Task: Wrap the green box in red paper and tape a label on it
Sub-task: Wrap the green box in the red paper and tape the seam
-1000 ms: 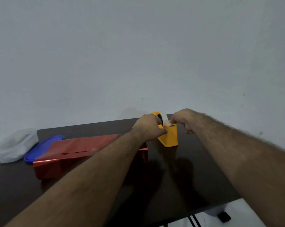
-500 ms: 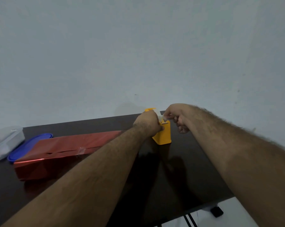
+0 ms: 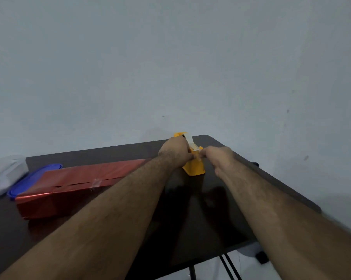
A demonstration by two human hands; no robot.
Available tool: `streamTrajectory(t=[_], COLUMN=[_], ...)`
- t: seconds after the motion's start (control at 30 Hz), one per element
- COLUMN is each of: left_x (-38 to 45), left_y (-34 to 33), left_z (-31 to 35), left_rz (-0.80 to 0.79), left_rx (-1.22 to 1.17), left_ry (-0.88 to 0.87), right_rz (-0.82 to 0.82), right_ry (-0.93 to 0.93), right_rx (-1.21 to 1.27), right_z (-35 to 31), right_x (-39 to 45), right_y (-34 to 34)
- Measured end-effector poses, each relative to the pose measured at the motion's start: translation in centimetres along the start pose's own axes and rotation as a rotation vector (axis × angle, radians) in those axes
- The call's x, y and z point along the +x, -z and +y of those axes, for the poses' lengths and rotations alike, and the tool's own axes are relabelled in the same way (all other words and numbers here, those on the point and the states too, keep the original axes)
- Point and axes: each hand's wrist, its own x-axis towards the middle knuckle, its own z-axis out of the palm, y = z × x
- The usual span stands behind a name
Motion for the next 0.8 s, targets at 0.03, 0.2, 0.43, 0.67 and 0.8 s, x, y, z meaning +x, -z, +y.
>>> streamTrajectory(t=[0.03, 0.2, 0.43, 0.67, 0.8], left_x=[0.0, 0.0, -0.3, -1.4, -2.6], left_y=[-0.1, -0.1, 0.1, 1.8, 4.2], left_z=[0.0, 0.1, 0.5, 0.3, -1.1], left_rz=[-0.001, -0.002, -0.023, -0.020, 0.020], left_rx=[0.001, -0.001, 0.011, -0.142, -0.782], left_ry=[0.002, 0.004, 0.032, 0.107, 0.333], right_rz=[0.026, 0.123, -0.032, 0.022, -0.106], right_ry=[0.020, 0.074, 0.055, -0.017, -0.070], right_rx=[-0.003, -0.139, -0.320, 0.331, 0.580], right_z=[0.4, 0.2, 0.2, -0.1, -1.5], right_x=[-0.2, -0.7, -1.1, -2.2, -3.7], right_y=[0.0, -0.9, -0.3, -1.6, -2.1])
